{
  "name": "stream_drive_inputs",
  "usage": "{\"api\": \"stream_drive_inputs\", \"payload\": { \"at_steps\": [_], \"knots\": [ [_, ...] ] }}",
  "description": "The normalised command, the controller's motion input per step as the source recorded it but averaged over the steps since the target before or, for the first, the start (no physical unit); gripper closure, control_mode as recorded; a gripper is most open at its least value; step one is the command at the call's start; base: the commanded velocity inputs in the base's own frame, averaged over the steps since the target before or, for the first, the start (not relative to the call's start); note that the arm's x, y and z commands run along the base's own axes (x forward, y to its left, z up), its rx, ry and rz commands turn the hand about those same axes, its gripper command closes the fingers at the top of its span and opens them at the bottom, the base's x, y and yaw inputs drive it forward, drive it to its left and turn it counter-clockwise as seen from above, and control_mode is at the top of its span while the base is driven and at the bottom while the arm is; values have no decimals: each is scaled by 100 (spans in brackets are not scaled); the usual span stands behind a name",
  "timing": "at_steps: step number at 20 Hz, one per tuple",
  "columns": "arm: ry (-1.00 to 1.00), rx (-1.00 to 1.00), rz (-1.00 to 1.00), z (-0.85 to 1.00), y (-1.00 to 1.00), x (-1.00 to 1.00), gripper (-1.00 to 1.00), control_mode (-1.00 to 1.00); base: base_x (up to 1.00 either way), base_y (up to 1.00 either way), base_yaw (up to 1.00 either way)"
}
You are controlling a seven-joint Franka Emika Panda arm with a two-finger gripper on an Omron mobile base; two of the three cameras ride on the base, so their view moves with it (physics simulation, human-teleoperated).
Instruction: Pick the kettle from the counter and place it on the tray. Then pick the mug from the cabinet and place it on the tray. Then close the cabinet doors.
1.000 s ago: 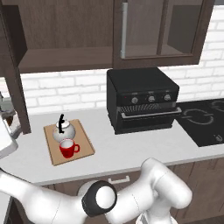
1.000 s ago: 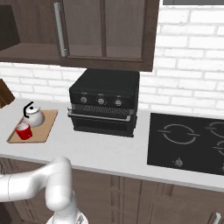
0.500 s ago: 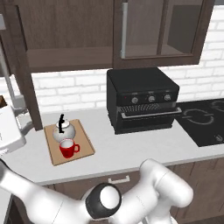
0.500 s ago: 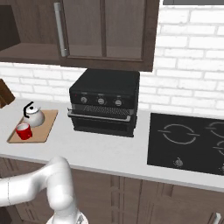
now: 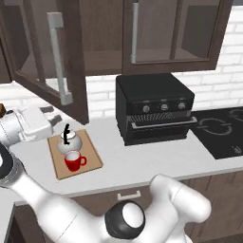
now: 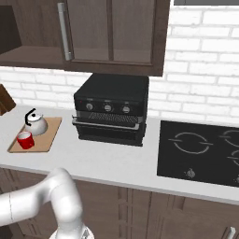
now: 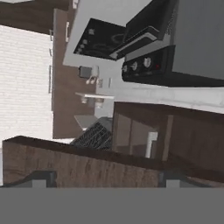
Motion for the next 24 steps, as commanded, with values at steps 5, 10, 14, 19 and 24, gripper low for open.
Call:
{"api": "stream_drive_inputs", "payload": {
  "at_steps": [5,10,14,19,24],
  "knots": [
    [18,6,0,31,-74,85,-100,-100,0,0,0],
    [17,7,1,27,-77,96,-100,-100,0,0,0],
    [11,7,7,19,-78,100,-100,-100,0,0,0],
    [2,6,14,8,-80,100,-100,-100,0,0,0],
    [0,6,16,2,-76,100,-100,-100,0,0,0]
  ]
}}
